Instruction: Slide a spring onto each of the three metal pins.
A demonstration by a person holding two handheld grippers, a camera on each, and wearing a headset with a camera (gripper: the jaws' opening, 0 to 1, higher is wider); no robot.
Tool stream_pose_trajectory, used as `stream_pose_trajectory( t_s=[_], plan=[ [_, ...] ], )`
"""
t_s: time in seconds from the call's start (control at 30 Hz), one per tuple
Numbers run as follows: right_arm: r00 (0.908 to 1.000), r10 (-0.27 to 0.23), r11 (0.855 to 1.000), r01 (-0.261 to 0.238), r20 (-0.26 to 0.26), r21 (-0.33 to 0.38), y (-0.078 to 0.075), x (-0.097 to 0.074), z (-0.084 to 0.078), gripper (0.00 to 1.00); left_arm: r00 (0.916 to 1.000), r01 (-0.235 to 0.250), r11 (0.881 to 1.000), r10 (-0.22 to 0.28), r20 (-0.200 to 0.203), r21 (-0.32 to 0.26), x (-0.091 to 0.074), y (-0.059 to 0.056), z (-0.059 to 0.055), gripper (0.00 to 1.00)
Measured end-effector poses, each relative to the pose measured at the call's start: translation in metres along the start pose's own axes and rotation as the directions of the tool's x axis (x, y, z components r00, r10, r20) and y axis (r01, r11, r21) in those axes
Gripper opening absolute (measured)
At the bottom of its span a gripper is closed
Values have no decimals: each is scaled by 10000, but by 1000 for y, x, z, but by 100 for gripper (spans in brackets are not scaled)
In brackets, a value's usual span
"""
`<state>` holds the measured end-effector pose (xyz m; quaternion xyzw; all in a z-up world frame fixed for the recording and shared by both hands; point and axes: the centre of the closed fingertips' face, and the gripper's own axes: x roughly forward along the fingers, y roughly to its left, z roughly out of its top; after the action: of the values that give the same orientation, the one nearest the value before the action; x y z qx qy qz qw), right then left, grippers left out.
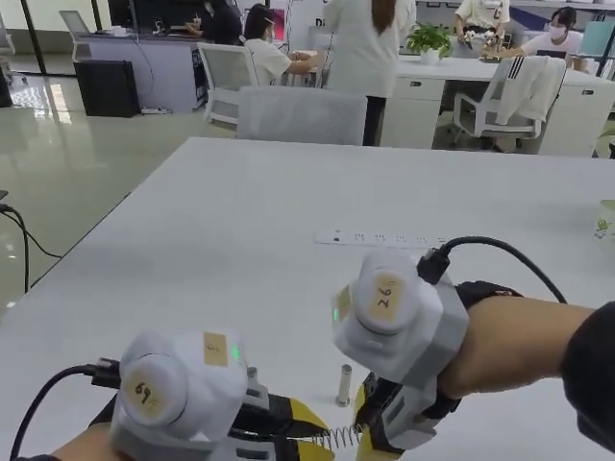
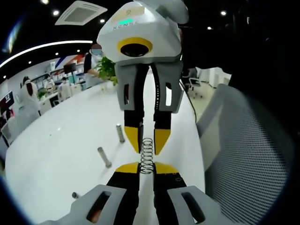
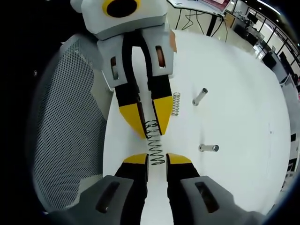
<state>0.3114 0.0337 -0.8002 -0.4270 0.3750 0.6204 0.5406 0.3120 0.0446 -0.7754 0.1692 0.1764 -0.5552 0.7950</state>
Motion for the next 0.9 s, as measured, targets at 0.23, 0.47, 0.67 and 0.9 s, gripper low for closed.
stream_pose_trajectory(
  t_s=[0.23,0.47,0.67,0.9],
  plan=[
    [10000,-5,10000,5,45,43,1,1,-2,9,10000,31,10000,-31,46,44,1,-1,2,2],
    [9995,-140,9999,139,285,32,0,-9,5,8,10000,-11,10000,11,4,-24,1,0,0,2],
    [9976,-147,9999,144,674,46,0,-19,16,9,10000,-36,10000,36,19,-71,1,1,0,2],
    [9945,-110,9999,118,1044,-67,3,-24,29,8,10000,5,10000,-5,-16,-78,2,0,-1,2]
  ],
)
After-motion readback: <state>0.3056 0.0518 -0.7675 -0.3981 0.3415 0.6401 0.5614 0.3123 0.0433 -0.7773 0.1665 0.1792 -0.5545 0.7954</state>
